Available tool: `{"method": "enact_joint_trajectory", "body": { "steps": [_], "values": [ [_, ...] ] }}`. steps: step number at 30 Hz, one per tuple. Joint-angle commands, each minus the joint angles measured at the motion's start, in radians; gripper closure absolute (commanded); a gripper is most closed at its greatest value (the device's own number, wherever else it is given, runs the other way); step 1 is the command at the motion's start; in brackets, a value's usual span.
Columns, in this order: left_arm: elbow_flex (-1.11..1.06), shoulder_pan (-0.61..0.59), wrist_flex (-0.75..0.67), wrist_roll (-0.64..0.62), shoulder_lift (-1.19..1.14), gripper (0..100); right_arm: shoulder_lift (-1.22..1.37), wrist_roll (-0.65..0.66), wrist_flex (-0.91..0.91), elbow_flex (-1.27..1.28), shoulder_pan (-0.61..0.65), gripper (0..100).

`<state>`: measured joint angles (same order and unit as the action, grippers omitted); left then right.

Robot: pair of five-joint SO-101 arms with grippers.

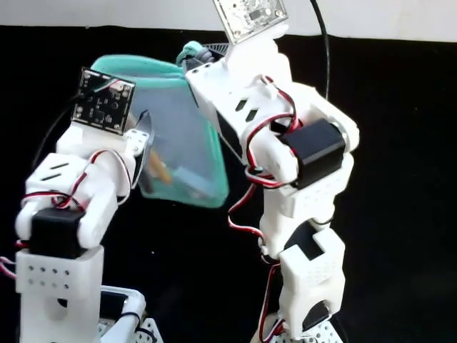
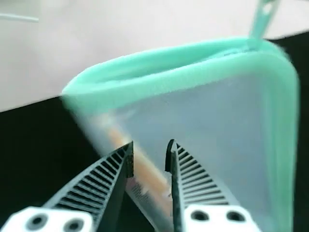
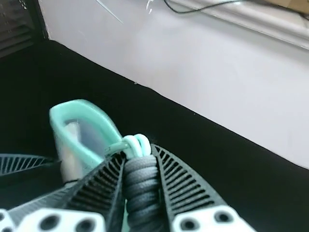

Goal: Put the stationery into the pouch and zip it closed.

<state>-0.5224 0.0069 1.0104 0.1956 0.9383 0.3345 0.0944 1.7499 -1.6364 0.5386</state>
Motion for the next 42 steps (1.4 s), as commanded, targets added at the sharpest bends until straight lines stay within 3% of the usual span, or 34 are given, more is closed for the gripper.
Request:
{"method": "enact_joint_trajectory", "body": {
  "steps": [1, 9, 12, 20, 31, 39, 42],
  "values": [
    [-0.104, -0.008, -0.219, 0.003, -0.015, 86, -0.062, -0.009, 0.015, -0.002, -0.024, 99.3],
    [-0.160, 0.001, -0.496, 0.002, -0.179, 86, -0.061, -0.009, 0.016, -0.001, -0.054, 99.3],
    [-0.159, 0.001, -0.583, -0.060, -0.266, 86, -0.058, -0.035, 0.016, 0.004, -0.047, 99.3],
    [-0.128, 0.031, -0.730, -0.095, -0.484, 86, -0.062, -0.071, 0.015, 0.226, 0.012, 99.3],
    [0.038, 0.107, -0.736, -0.095, -0.700, 86, -0.056, -0.072, 0.015, 0.260, 0.062, 99.3],
    [0.042, -0.016, -0.727, -0.097, -0.696, 86, -0.056, -0.100, 0.015, 0.260, 0.062, 99.3],
    [0.041, -0.054, -0.657, -0.097, -0.651, 86, -0.056, -0.141, 0.015, 0.260, 0.062, 99.3]
  ]
}}
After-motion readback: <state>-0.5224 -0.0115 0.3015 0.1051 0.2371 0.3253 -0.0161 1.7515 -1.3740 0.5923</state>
